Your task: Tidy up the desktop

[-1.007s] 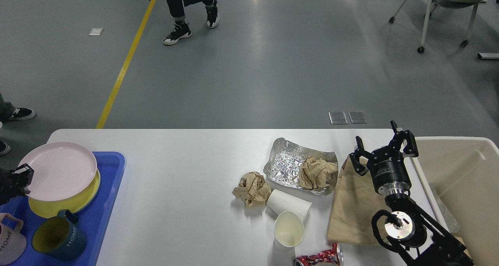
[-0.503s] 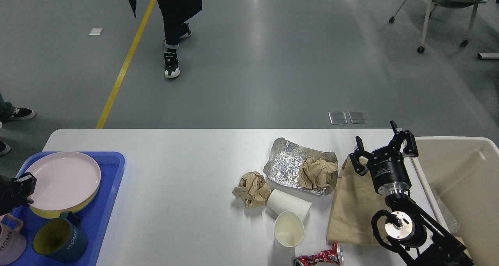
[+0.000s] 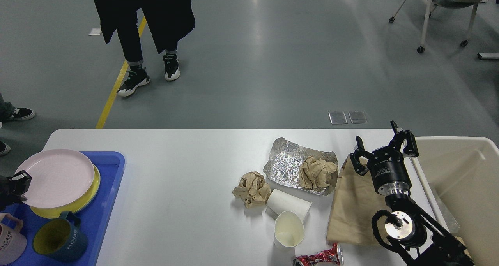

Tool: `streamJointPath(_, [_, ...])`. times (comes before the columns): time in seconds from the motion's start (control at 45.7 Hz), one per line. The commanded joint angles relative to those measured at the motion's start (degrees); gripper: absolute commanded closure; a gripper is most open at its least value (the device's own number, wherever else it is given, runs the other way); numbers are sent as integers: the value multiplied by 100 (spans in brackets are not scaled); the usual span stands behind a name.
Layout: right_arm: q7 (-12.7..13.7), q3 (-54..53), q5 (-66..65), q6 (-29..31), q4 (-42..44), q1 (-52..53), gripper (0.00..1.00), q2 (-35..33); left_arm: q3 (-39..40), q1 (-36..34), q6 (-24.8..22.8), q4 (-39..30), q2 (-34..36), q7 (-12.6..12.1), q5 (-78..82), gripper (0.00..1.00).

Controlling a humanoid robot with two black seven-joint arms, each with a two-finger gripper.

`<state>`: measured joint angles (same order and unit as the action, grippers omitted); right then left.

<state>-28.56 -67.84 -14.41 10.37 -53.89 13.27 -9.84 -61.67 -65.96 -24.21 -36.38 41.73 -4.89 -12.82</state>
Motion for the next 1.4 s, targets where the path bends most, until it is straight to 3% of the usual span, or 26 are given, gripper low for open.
streamJointPath(0.0, [0,8,0,0,-7,0,0,0,6,4,-119,-62,-7,-12,8,43])
streamJointPath(0.022, [0,-1,0,0,-7,0,0,0,6,4,-162,-89,2,-12,8,48])
streamJointPath(0.066, [0,-1,0,0,-7,0,0,0,6,4,-224,-98,11,-3,8,48])
streamJointPath(0.131, [0,8,0,0,1,0,0,8,6,-5,-224,-98,28,-3,-1,41])
streamJointPath(0.241, [0,-1,0,0,1,0,0,0,-3,-13,-119,-54,108,41,-1,20])
streamJointPath(0.394, [0,8,0,0,-7,0,0,8,-3,-31,-119,-89,90,49,8,14])
streamJointPath(0.679, [0,-1,0,0,1,0,0,8,-3,-49,-119,-106,81,5,8,14])
streamJointPath(0.722, [0,-1,0,0,1,0,0,8,6,-57,-119,-124,72,-12,8,20])
streamJointPath(0.788, [0,-1,0,0,1,0,0,0,-3,-49,-198,-124,72,-21,8,40])
streamJointPath(0.832, [0,-1,0,0,1,0,0,0,-3,-49,-198,-124,81,-21,-1,41])
streamJointPath(0.898, [0,-1,0,0,1,0,0,0,-3,-57,-180,-124,99,-12,-1,38])
streamJointPath(1.007, [0,-1,0,0,1,0,0,0,-3,-49,-101,-106,116,32,-1,21])
streamJointPath(1.292, [0,-1,0,0,1,0,0,0,-3,-31,-84,-80,108,49,-18,9])
streamJointPath(1.335, [0,-1,0,0,1,0,0,0,-3,-22,-23,-98,99,-3,-10,15])
streamJointPath(1.379, [0,8,0,0,1,0,0,0,6,-31,-13,-115,99,-12,-10,31])
